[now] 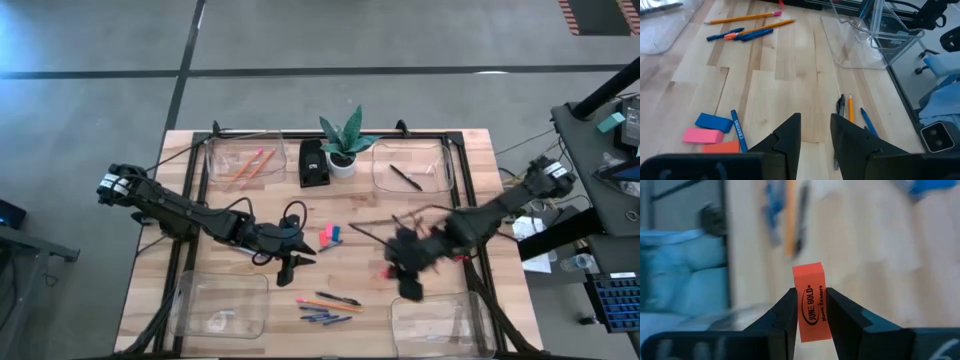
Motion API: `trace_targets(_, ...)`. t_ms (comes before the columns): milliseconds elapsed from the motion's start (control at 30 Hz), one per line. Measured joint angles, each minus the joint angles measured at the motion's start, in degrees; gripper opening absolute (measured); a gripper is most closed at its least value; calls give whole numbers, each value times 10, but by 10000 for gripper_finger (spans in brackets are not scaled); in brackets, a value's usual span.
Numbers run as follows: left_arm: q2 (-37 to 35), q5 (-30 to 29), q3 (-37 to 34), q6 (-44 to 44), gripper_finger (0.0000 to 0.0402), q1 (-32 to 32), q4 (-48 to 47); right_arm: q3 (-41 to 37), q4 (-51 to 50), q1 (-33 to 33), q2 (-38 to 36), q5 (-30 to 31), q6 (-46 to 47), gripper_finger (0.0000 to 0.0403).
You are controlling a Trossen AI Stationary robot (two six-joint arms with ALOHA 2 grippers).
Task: Sort crayons/erasers/pens/pencils in bins
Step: Put the orange eraser into the bottom right transparent bin
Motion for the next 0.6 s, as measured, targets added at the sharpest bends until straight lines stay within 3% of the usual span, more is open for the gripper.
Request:
trace_targets(167,0,-3,0,2,92,0,1,0,0,136,-16,80,141,85)
trace_targets(333,0,-4,0,1,92,0,3,0,0,220,13,138,243,86)
trace_targets(400,0,-5,0,1,92,0,5,0,0,239,32,128,277,86)
trace_targets(600,0,-26,0,-1,92,0,7,0,-30,238,80,0,280,85)
